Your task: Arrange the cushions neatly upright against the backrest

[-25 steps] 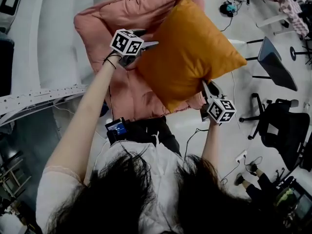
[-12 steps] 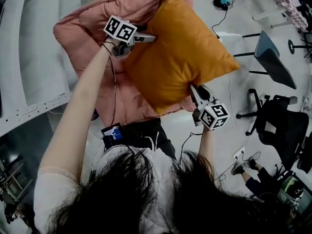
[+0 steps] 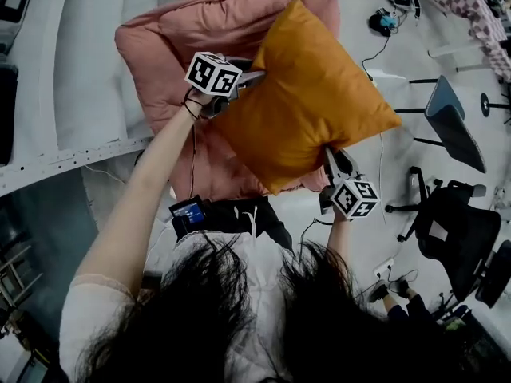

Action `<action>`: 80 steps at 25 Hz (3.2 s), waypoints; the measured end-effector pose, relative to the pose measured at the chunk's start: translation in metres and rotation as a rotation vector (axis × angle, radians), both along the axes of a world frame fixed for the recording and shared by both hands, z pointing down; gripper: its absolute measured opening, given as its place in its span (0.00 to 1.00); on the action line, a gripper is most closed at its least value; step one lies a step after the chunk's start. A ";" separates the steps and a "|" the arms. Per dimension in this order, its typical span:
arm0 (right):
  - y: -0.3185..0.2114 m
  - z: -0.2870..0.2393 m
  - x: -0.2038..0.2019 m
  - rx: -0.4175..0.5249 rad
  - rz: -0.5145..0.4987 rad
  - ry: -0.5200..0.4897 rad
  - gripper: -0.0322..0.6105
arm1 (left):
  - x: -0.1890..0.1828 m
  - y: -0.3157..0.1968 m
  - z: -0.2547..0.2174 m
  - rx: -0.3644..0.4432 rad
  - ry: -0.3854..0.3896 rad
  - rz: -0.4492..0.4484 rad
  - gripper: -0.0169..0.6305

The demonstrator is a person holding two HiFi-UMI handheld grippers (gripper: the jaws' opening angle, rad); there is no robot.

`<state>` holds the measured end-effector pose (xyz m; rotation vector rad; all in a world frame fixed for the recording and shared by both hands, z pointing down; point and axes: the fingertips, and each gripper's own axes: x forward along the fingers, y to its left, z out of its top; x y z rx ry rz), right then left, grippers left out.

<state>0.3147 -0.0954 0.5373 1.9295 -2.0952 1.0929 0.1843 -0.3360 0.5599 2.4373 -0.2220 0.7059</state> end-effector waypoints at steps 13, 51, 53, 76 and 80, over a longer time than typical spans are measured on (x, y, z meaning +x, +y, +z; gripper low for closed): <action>-0.075 -0.083 -0.052 0.164 -0.188 0.085 0.15 | -0.166 0.032 -0.091 0.155 0.039 -0.384 0.14; -0.297 -0.103 -0.085 0.358 -0.497 0.226 0.13 | -0.234 -0.042 -0.148 0.390 -0.107 -0.662 0.07; -0.290 -0.089 -0.074 0.330 -0.487 0.216 0.13 | -0.224 -0.039 -0.125 0.359 -0.129 -0.637 0.07; -0.274 0.070 -0.080 -0.118 -0.579 0.446 0.11 | -0.205 -0.043 -0.028 0.185 -0.245 -0.627 0.06; -0.287 0.076 -0.077 -0.183 -0.571 0.402 0.11 | -0.199 -0.073 -0.011 0.222 -0.267 -0.664 0.06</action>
